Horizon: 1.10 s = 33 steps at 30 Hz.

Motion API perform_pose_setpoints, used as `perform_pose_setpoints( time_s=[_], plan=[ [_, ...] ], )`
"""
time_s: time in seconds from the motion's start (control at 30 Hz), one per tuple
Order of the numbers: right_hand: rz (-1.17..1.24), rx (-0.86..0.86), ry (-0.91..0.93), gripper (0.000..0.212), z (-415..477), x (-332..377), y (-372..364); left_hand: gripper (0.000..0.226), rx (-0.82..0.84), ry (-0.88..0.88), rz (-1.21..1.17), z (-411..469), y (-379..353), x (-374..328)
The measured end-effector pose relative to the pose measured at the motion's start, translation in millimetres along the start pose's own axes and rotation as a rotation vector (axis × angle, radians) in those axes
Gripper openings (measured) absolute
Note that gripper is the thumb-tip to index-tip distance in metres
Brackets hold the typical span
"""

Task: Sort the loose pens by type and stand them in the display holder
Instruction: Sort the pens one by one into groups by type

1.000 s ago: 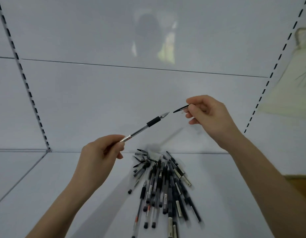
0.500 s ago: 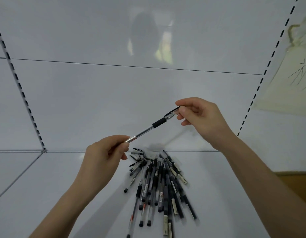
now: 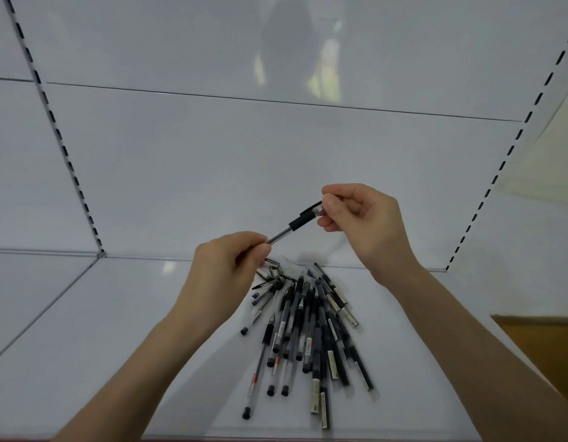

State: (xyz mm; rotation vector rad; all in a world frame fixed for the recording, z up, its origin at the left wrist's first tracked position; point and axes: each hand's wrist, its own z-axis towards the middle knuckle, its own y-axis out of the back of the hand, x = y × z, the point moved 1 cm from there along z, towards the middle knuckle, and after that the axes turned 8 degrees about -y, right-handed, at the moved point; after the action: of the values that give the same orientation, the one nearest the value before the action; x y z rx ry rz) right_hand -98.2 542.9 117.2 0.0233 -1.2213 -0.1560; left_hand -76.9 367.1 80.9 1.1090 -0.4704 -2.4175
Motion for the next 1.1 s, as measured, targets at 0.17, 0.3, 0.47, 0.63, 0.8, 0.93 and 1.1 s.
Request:
perform_pose_setpoints(
  time_s=[0.17, 0.3, 0.47, 0.63, 0.8, 0.93, 1.1],
  plan=[
    [-0.030, 0.024, -0.014, 0.013, -6.2, -15.1, -12.5, 0.014, 0.001, 0.033, 0.009, -11.9, 0.7, 9.4],
    [-0.013, 0.086, -0.083, 0.013, -7.4, -31.7, -24.1, 0.024, 0.024, 0.085, 0.045, -22.1, 9.2, 21.0],
    [-0.193, 0.236, -0.182, 0.015, -6.5, -72.9, -37.0, 0.014, 0.079, 0.172, 0.274, -40.7, 22.7, 56.5],
    [-0.664, 0.270, -0.054, 0.016, -3.3, -114.2, -28.0, 0.021, 0.036, 0.378, 0.618, -71.3, 58.4, 113.4],
    [-0.901, 0.407, 0.074, 0.020, 5.4, -115.7, -37.9, 0.024, 0.154, 0.525, 0.742, -82.7, 67.3, 127.0],
    [-1.003, 0.543, 0.127, 0.018, 8.8, -109.9, -55.0, 0.029, 0.149, 0.457, 0.801, -81.2, 57.7, 116.4],
    [-1.106, 0.658, 0.064, 0.022, 15.1, -110.9, -65.6, 0.013, 0.234, 0.320, 0.425, -80.7, 26.1, 72.7]
  ],
)
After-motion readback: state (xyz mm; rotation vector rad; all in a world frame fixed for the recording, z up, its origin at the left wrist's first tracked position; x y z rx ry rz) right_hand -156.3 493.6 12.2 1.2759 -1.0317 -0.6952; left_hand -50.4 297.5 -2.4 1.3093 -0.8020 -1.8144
